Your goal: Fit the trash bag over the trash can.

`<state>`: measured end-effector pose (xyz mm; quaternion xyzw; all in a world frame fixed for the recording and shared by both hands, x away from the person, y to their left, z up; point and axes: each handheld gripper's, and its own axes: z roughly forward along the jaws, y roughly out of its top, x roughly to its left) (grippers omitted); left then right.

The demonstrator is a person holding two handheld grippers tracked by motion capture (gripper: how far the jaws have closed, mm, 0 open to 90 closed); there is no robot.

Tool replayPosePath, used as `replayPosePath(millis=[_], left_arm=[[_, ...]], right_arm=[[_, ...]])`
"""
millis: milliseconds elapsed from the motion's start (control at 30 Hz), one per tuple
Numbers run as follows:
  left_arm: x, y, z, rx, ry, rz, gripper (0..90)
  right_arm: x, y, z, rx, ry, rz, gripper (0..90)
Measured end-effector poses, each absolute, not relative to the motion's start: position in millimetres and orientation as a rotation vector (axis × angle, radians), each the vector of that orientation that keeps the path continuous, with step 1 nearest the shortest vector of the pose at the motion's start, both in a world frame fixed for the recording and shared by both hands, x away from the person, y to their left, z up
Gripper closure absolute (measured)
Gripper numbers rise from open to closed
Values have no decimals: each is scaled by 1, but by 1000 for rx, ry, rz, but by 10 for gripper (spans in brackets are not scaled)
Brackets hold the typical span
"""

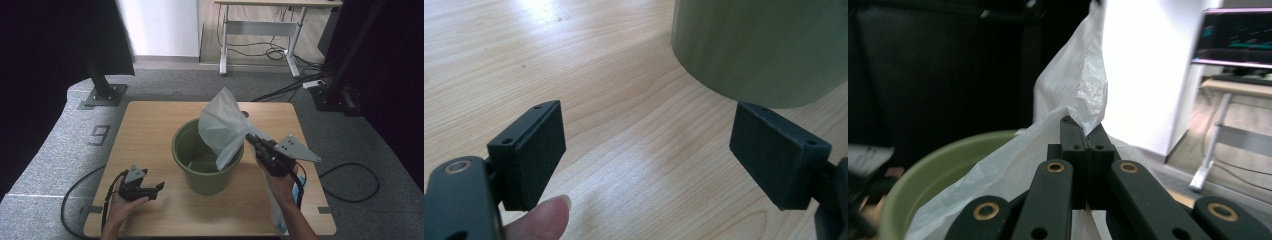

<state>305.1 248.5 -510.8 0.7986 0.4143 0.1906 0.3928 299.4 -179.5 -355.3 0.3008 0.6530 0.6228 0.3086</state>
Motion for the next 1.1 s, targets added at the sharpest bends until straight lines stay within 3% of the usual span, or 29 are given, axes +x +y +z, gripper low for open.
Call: replayPosePath(millis=[433, 600, 800, 1100], left_arm=[[306, 250, -512, 2028, 1061, 475, 148], [305, 252, -513, 2024, 1065, 472, 148], [305, 252, -513, 2024, 1067, 465, 149], [305, 252, -513, 2020, 1068, 460, 149]], right_arm=[[298, -156, -387, 747, 1947, 1621, 863], [296, -156, -393, 754, 1960, 1629, 713], [280, -161, -394, 785, 1884, 1591, 366], [269, -166, -405, 768, 1916, 1618, 315]])
